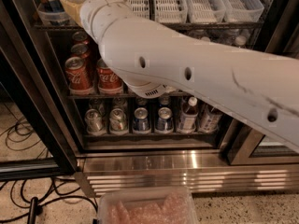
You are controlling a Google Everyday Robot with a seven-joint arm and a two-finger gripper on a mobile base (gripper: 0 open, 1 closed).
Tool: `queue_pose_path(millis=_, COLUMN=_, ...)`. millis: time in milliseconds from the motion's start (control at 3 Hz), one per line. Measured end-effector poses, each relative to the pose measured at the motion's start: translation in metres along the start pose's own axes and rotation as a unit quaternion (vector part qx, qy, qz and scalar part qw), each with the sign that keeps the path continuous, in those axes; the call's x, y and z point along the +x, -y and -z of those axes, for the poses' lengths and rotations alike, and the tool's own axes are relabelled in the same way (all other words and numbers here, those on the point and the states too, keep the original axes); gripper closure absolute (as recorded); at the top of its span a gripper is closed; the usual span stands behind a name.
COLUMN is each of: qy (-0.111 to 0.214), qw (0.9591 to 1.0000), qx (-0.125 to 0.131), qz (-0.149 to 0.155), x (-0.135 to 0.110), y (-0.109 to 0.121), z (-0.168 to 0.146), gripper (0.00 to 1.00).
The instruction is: Pick green can from top shelf of fridge
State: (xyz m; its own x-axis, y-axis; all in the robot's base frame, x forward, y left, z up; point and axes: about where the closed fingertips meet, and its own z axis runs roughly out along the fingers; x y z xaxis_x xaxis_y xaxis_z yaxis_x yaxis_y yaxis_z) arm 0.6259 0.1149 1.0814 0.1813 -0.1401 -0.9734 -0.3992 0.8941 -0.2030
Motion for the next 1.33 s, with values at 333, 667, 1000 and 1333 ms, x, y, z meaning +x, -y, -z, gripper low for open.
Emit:
queue_pose_path(millis=333, qy=-0.001, qw=1.0000, qx=0.006, qz=-0.001, x=0.002, y=0.005, z=-0.001, gripper=0.38)
queue_pose_path(millis=667, qy=-0.004, qw=1.0000, qx=0.009, qz=0.000, x=0.005, y=0.007, z=-0.004, gripper=0.41)
queue_pose_path(millis=1000, qy=-0.009, qw=0.9999, qx=0.009, qz=-0.001, x=0.009, y=0.008, z=-0.009, gripper=0.42)
queue_pose_path(millis=1333, qy=-0.017, qw=0.9999, qx=0.002, qz=-0.001, x=0.012, y=0.008, z=-0.024, gripper=0.41)
